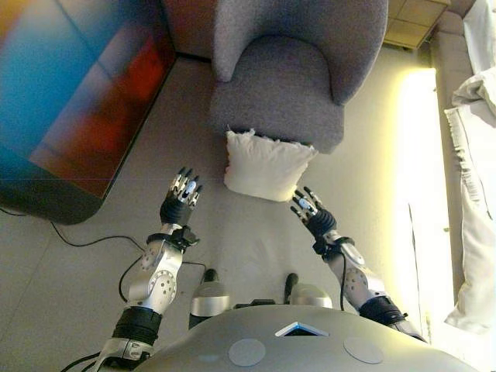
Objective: Pick up the cushion and take it to the sofa
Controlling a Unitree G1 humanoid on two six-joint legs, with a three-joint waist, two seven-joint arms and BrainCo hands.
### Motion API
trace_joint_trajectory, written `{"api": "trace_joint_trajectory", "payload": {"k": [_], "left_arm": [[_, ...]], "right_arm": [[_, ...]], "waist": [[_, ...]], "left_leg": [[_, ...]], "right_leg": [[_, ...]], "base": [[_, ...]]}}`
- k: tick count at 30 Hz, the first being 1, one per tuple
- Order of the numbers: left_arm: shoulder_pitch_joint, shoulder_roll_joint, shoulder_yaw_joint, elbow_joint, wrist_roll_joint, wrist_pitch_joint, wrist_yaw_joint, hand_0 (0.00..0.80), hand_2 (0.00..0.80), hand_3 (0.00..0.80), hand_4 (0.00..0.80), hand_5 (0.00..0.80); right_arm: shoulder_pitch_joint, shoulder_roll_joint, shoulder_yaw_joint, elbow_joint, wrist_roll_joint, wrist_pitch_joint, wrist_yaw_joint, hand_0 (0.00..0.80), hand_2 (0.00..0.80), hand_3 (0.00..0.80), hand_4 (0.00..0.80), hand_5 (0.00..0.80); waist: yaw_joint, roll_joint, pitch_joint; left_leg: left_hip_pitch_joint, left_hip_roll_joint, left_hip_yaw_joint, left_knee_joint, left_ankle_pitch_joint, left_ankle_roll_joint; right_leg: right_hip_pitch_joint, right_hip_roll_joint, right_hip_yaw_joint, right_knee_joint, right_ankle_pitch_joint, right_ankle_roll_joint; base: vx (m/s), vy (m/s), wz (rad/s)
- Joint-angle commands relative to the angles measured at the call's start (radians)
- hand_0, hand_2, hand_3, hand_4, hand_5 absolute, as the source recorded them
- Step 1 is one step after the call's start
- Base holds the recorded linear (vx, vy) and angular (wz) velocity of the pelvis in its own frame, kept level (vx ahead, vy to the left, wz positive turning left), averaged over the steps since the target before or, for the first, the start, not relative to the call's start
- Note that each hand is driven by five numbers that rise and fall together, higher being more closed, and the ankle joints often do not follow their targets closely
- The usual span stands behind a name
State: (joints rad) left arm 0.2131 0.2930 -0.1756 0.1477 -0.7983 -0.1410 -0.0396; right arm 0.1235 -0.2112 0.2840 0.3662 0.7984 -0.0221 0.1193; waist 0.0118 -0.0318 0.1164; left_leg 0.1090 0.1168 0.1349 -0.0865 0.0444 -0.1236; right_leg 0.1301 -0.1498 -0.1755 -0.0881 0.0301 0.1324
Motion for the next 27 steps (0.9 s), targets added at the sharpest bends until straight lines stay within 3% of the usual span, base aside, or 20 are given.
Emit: {"api": "trace_joint_trajectory", "payload": {"k": [1, 27], "left_arm": [[-0.036, 0.005, -0.014, -0.02, 0.042, -0.046, -0.008, 0.0, 0.0, 0.0, 0.0, 0.0], [0.0, -0.002, 0.007, -0.016, 0.001, -0.061, -0.009, 0.0, 0.0, 0.0, 0.0, 0.0]], "right_arm": [[-0.016, -0.002, -0.014, -0.069, 0.004, -0.04, 0.01, 0.0, 0.0, 0.0, 0.0, 0.0], [0.027, -0.002, -0.02, -0.07, -0.013, -0.031, 0.025, 0.0, 0.0, 0.0, 0.0, 0.0]], "waist": [[-0.011, 0.01, -0.014], [-0.01, 0.0, -0.016]], "left_leg": [[-0.026, -0.037, 0.034, 0.024, -0.039, 0.046], [-0.033, -0.045, 0.031, 0.035, -0.046, 0.052]], "right_leg": [[-0.056, 0.012, -0.03, 0.029, 0.018, 0.034], [-0.062, 0.004, -0.025, 0.039, 0.016, 0.036]], "base": [[0.0, 0.0, 0.0], [0.013, 0.009, 0.0]]}}
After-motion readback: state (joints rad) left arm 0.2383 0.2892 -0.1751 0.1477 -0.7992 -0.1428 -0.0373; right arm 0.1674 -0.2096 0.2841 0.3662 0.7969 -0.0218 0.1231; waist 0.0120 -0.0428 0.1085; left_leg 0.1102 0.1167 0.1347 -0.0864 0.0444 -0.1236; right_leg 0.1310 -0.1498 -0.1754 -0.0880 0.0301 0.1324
